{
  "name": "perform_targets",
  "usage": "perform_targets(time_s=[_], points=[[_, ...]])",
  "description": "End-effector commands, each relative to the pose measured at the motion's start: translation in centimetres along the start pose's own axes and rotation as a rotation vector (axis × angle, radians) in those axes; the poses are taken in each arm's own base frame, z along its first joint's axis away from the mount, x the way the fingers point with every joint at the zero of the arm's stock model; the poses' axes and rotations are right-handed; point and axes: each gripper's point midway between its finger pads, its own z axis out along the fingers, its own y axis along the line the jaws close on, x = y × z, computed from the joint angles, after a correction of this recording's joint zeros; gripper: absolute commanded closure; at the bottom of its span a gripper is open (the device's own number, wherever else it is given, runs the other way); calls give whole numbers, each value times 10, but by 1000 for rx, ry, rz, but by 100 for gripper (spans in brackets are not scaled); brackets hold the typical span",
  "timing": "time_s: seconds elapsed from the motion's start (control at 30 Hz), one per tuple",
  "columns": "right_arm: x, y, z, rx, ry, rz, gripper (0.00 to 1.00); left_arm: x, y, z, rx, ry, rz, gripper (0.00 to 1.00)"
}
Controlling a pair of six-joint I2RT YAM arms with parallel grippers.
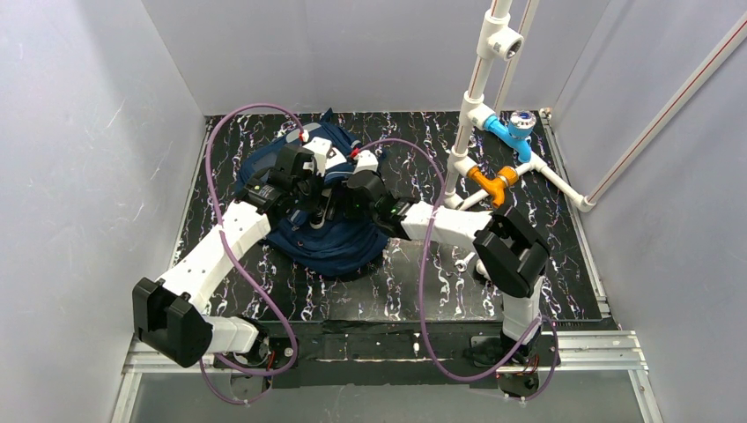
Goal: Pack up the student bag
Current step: Adjust the stationery in the student bag.
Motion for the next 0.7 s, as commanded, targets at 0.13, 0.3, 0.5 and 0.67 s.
perform_targets(time_s=[0.13,0.3,0.5,0.67], points=[[-57,40,-47,-153,-56,239,60,-39,-14,-41,82,-168,-48,100],[-60,81,-51,-293,32,497,47,-40,-16,-41,90,-171,-56,100],[-50,79,-43,-208,54,627,43,-46,-15,-45,92,-196,-44,100],[-46,80,-36,-172,57,619,41,-46,-13,-47,83,-197,-28,100]])
